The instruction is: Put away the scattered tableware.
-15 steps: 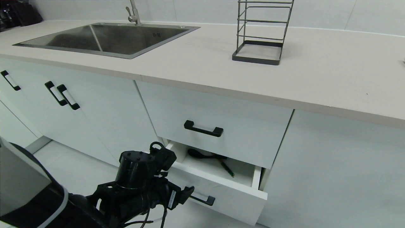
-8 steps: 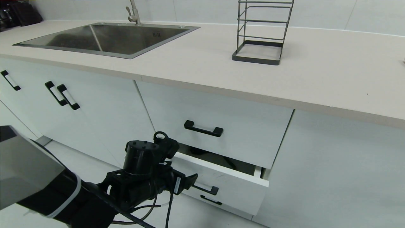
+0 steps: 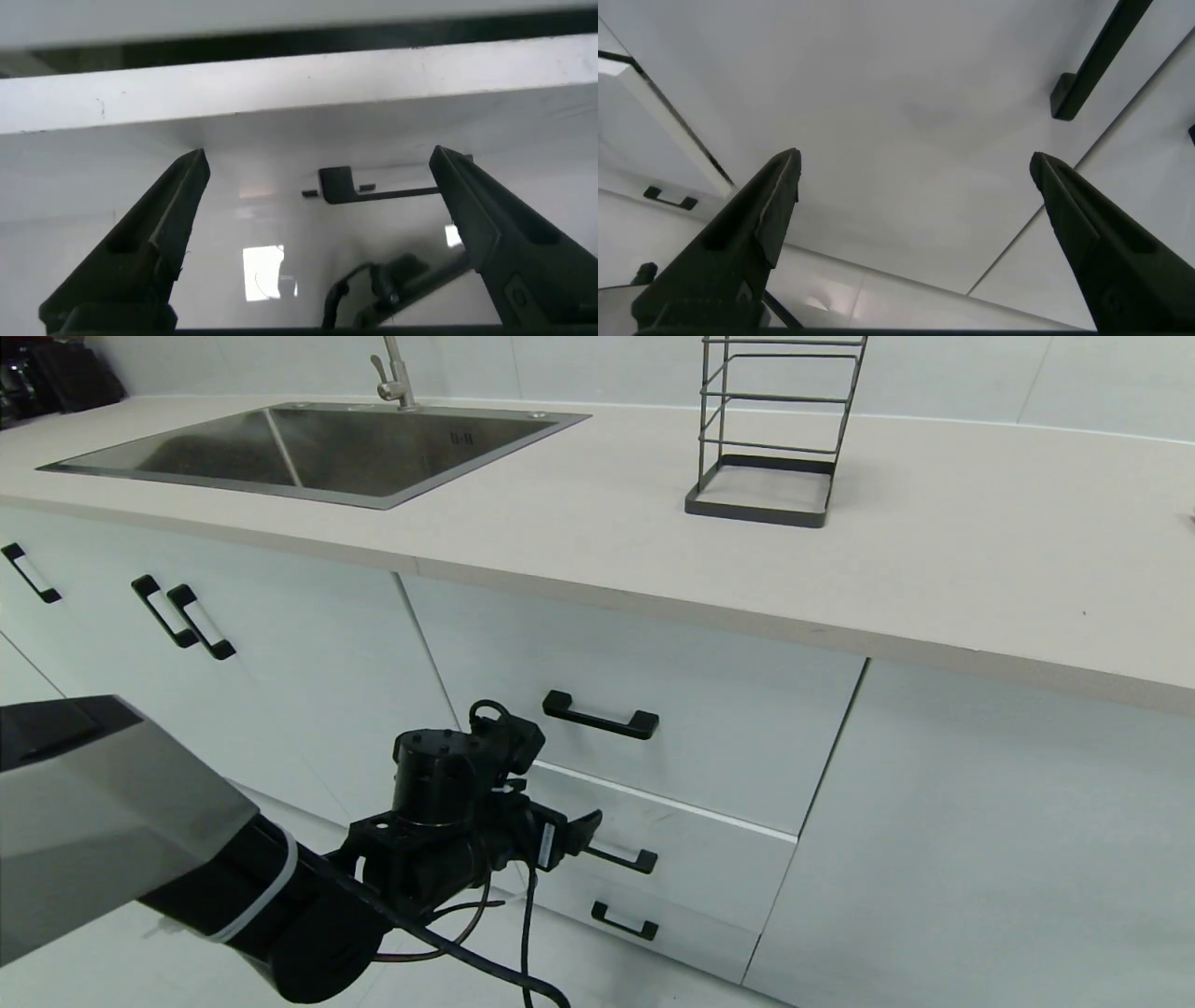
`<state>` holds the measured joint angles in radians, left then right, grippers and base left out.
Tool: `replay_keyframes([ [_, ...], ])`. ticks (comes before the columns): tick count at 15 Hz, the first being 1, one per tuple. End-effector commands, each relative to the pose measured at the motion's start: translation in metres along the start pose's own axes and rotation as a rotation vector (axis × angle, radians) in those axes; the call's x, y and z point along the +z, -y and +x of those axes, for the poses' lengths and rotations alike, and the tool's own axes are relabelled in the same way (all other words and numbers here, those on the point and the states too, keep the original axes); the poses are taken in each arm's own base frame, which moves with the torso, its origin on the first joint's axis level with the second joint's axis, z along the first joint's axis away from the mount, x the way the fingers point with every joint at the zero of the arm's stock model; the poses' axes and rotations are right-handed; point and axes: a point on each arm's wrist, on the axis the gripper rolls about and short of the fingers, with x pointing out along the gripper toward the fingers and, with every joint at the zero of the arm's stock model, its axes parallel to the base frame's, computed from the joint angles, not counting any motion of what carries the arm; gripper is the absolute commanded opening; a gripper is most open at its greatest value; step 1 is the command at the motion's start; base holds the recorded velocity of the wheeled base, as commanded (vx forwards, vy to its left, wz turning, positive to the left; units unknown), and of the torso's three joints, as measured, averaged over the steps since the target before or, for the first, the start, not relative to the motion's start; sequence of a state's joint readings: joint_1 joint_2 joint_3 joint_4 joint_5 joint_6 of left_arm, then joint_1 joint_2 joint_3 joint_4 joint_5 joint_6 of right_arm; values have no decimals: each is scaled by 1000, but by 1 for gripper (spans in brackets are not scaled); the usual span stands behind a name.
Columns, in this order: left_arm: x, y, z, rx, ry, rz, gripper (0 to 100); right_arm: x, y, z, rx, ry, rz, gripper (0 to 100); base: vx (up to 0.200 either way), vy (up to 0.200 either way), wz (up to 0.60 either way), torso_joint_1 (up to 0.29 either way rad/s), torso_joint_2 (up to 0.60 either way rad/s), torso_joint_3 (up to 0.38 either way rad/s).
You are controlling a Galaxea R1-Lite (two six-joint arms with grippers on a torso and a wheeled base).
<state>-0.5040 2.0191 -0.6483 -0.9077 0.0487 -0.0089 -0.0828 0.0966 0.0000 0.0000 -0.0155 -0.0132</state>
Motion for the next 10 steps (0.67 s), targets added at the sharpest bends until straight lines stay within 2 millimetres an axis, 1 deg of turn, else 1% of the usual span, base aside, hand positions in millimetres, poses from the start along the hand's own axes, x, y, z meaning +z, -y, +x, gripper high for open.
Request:
replay_keyframes([
  [1,-2,-1,4,1,-6,-1,100,0,0,0,0,-2,-1,100,0,0,0,0,0,0],
  [4,-1,-4,2,9,0,-4,100,0,0,0,0,-2,1,100,0,0,0,0,0,0],
  [7,-5,-4,-9,9,12,-4,100,0,0,0,0,-2,-1,100,0,0,0,0,0,0],
  [9,-10,0,-43,-9,12,9,100,0,0,0,0,-2,1,100,0,0,0,0,0,0],
  [10,-8,1,-63,-16,37,11,100,0,0,0,2,-2,1,100,0,0,0,0,0,0],
])
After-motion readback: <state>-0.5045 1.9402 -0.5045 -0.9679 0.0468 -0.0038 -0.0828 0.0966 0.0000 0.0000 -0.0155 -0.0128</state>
